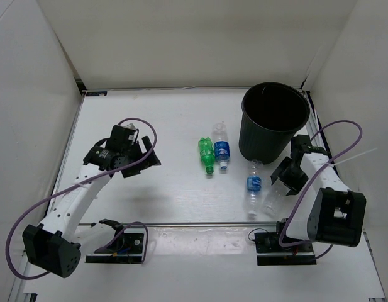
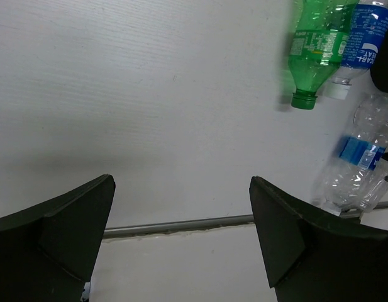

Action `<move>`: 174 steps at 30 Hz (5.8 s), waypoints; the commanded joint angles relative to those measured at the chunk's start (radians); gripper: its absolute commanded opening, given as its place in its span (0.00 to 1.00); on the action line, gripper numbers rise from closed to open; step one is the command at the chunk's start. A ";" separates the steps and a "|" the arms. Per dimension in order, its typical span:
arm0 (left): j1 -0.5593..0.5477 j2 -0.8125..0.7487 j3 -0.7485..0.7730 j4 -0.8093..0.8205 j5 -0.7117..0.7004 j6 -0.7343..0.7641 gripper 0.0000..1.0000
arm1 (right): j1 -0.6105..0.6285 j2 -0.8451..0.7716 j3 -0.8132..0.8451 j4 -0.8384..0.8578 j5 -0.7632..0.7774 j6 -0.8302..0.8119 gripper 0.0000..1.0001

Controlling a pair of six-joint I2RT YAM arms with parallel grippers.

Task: Put the plastic bottles in the bin

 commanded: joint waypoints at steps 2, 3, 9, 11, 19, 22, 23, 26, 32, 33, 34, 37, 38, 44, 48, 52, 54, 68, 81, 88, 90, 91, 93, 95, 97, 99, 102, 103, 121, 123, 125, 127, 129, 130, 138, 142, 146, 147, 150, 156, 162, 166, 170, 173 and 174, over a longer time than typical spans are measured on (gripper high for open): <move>-0.004 0.026 0.019 -0.002 0.007 0.015 1.00 | -0.021 0.013 0.003 0.012 0.036 0.011 0.63; -0.004 0.026 0.028 -0.002 0.007 0.015 1.00 | -0.021 0.013 0.003 0.012 0.036 0.011 0.59; -0.004 0.046 0.037 0.007 0.007 -0.006 1.00 | -0.021 -0.111 0.085 -0.131 0.015 0.011 0.36; -0.004 0.046 0.011 0.030 -0.002 -0.020 1.00 | -0.021 -0.187 0.109 -0.192 -0.005 0.020 0.31; -0.004 0.066 -0.027 0.062 -0.011 -0.069 1.00 | -0.021 -0.435 0.251 -0.418 -0.122 0.073 0.20; -0.004 0.075 -0.027 0.072 -0.011 -0.079 1.00 | -0.021 -0.473 0.437 -0.514 -0.163 0.073 0.19; -0.004 0.075 -0.027 0.072 -0.011 -0.079 1.00 | -0.021 -0.473 0.498 -0.534 -0.163 0.073 0.19; -0.004 0.093 -0.036 0.082 -0.021 -0.079 1.00 | -0.021 -0.421 0.780 -0.556 -0.156 0.073 0.19; -0.025 0.128 -0.036 0.092 -0.021 -0.079 1.00 | -0.021 -0.205 1.181 -0.394 -0.038 0.035 0.17; -0.025 0.129 -0.036 0.092 -0.021 -0.079 1.00 | -0.021 -0.185 1.194 -0.364 -0.019 0.035 0.17; -0.025 0.129 -0.036 0.092 -0.021 -0.079 1.00 | -0.021 -0.166 1.194 -0.308 -0.002 0.023 0.17; -0.045 0.148 -0.027 0.092 -0.021 -0.079 1.00 | -0.021 -0.105 1.143 -0.158 0.025 0.000 0.17; -0.054 0.149 -0.027 0.092 -0.021 -0.079 1.00 | -0.021 -0.079 1.131 -0.124 0.025 -0.011 0.17; -0.063 0.158 -0.009 0.079 -0.021 -0.049 1.00 | -0.012 0.042 1.166 -0.002 0.004 -0.011 0.19; -0.092 0.171 0.010 0.079 -0.030 -0.040 1.00 | 0.025 0.081 1.120 -0.002 -0.034 -0.049 0.50; -0.131 0.201 0.073 0.079 -0.076 -0.022 1.00 | 0.035 0.055 1.132 -0.102 -0.028 -0.071 1.00; -0.174 0.210 0.112 0.091 -0.111 -0.002 1.00 | 0.035 -0.020 1.108 -0.113 -0.042 -0.071 1.00; -0.594 0.475 0.295 0.277 -0.109 0.515 0.92 | 0.035 -0.373 0.953 -0.264 -0.289 -0.011 1.00; -0.723 0.668 0.439 0.286 -0.307 0.464 0.92 | 0.035 -0.540 0.698 -0.355 -0.412 0.037 1.00; -0.640 0.687 0.571 0.181 -0.557 0.299 0.99 | 0.035 -0.580 0.684 -0.425 -0.435 0.017 1.00; -0.561 0.724 0.640 0.086 -0.555 0.170 0.99 | 0.035 -0.580 0.698 -0.448 -0.435 -0.003 1.00; -0.527 0.737 0.658 0.058 -0.527 0.097 0.99 | 0.035 -0.580 0.709 -0.449 -0.444 -0.003 1.00; -0.414 0.760 0.683 0.042 -0.399 0.051 0.99 | 0.035 -0.580 0.723 -0.482 -0.444 -0.023 1.00; -0.344 0.799 0.683 0.042 -0.305 0.023 0.99 | 0.035 -0.571 0.749 -0.508 -0.444 -0.034 1.00; -0.281 0.808 0.674 0.133 -0.211 0.033 0.99 | 0.035 -0.571 0.796 -0.533 -0.453 -0.064 1.00; -0.272 0.808 0.665 0.196 -0.211 0.063 0.99 | 0.035 -0.571 0.830 -0.560 -0.462 -0.074 1.00; -0.263 0.866 0.735 0.227 -0.151 0.087 0.99 | 0.035 -0.582 0.850 -0.577 -0.462 -0.098 1.00; -0.254 0.883 0.778 0.227 -0.122 0.098 0.99 | 0.035 -0.582 0.850 -0.577 -0.462 -0.098 1.00; -0.263 1.050 0.732 0.227 0.018 0.041 0.99 | 0.035 -0.583 0.833 -0.577 -0.452 -0.108 1.00; -0.263 1.087 0.744 0.227 0.036 0.041 0.99 | 0.035 -0.574 0.853 -0.577 -0.452 -0.108 1.00; -0.263 1.107 0.754 0.227 0.064 0.032 0.99 | 0.035 -0.565 0.853 -0.577 -0.452 -0.108 1.00; -0.263 1.132 0.764 0.227 0.090 0.032 0.95 | 0.035 -0.565 0.862 -0.577 -0.452 -0.108 1.00; -0.263 1.153 0.775 0.227 0.136 0.032 0.85 | 0.035 -0.565 0.862 -0.577 -0.452 -0.108 1.00; -0.263 1.153 0.775 0.227 0.148 0.032 0.78 | 0.035 -0.565 0.853 -0.577 -0.443 -0.117 1.00; -0.232 0.950 0.780 0.216 -0.046 0.010 0.52 | 0.035 -0.593 0.853 -0.577 -0.424 -0.126 1.00; -0.254 0.868 1.015 0.207 -0.170 0.010 0.42 | 0.035 -0.611 0.844 -0.577 -0.406 -0.126 1.00; -0.280 0.923 1.295 0.259 -0.214 0.128 0.41 | 0.035 -0.622 0.832 -0.577 -0.406 -0.126 1.00; -0.290 0.957 1.365 0.269 -0.193 0.170 0.41 | 0.035 -0.622 0.832 -0.577 -0.406 -0.126 1.00; -0.290 1.073 1.554 0.329 -0.025 0.181 0.41 | 0.035 -0.631 0.845 -0.577 -0.392 -0.126 1.00; -0.379 1.158 1.551 0.631 0.065 0.152 0.46 | 0.035 -0.651 0.919 -0.577 -0.370 -0.138 1.00; -0.476 1.219 1.552 0.803 -0.017 0.135 0.60 | 0.065 -0.662 0.947 -0.577 -0.380 -0.138 1.00; -0.485 1.213 1.490 0.803 -0.030 0.122 0.77 | 0.065 -0.662 0.956 -0.577 -0.370 -0.138 1.00; -0.485 1.134 1.427 0.791 -0.054 0.161 1.00 | 0.065 -0.662 0.896 -0.577 -0.334 -0.089 1.00; -0.485 1.042 1.403 0.744 -0.102 0.211 1.00 | 0.065 -0.678 0.776 -0.577 -0.301 0.029 1.00; -0.485 1.005 1.387 0.719 -0.125 0.237 1.00 | 0.065 -0.692 0.731 -0.564 -0.301 0.070 1.00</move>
